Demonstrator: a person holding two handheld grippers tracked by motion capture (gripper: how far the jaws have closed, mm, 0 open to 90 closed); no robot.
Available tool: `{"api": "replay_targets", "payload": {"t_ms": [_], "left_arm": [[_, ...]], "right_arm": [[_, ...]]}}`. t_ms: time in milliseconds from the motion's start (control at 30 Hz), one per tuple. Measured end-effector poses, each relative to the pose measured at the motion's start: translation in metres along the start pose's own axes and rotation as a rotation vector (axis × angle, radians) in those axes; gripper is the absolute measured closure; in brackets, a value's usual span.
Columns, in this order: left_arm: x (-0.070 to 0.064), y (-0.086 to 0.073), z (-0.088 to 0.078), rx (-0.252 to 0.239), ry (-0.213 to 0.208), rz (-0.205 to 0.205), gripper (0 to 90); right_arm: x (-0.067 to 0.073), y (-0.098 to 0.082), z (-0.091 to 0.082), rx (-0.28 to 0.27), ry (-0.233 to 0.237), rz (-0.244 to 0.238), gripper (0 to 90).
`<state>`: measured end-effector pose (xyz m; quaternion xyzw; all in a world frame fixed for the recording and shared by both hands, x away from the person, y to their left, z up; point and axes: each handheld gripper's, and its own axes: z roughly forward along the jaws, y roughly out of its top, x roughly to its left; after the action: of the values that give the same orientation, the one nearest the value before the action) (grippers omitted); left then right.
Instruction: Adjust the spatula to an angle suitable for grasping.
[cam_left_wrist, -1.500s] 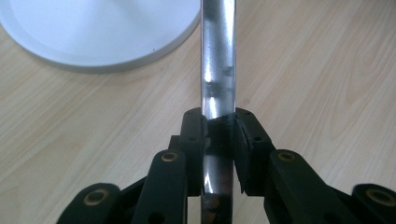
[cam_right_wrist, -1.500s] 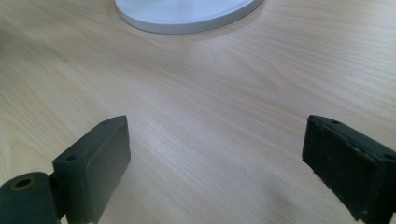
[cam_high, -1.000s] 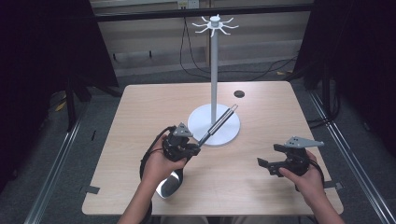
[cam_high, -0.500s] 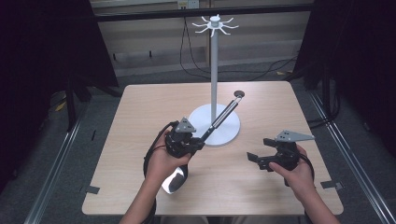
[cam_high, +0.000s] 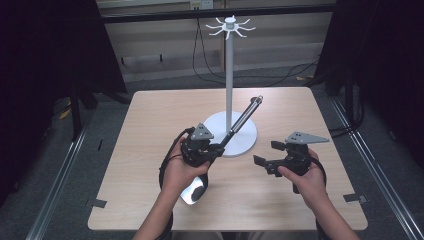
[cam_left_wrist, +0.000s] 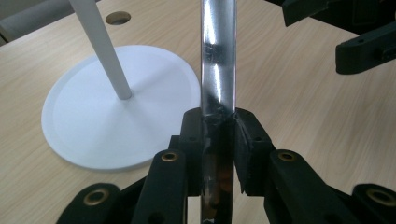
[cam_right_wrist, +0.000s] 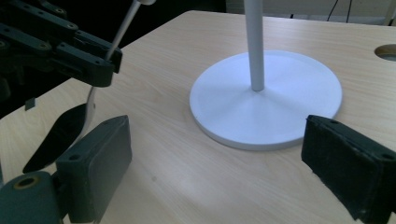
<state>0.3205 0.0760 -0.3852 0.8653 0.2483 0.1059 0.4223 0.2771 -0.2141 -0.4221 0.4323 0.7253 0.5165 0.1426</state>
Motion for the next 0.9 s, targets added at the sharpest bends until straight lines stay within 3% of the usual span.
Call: {"api": "replay_targets", "payload": {"t_ms": [367,900], "left_arm": [[-0.005,0.003,0.006,-0.042,-0.002,-0.008,75.4],[-0.01,0.006,0.01,-0.082,0.002,-0.02,75.3]], "right_arm": [[0.013,0.014,0.008,-0.017,0.03,-0.004,13.3],[0.019,0.029,0.015,-0.114,0.074,0.093,28.5]]}}
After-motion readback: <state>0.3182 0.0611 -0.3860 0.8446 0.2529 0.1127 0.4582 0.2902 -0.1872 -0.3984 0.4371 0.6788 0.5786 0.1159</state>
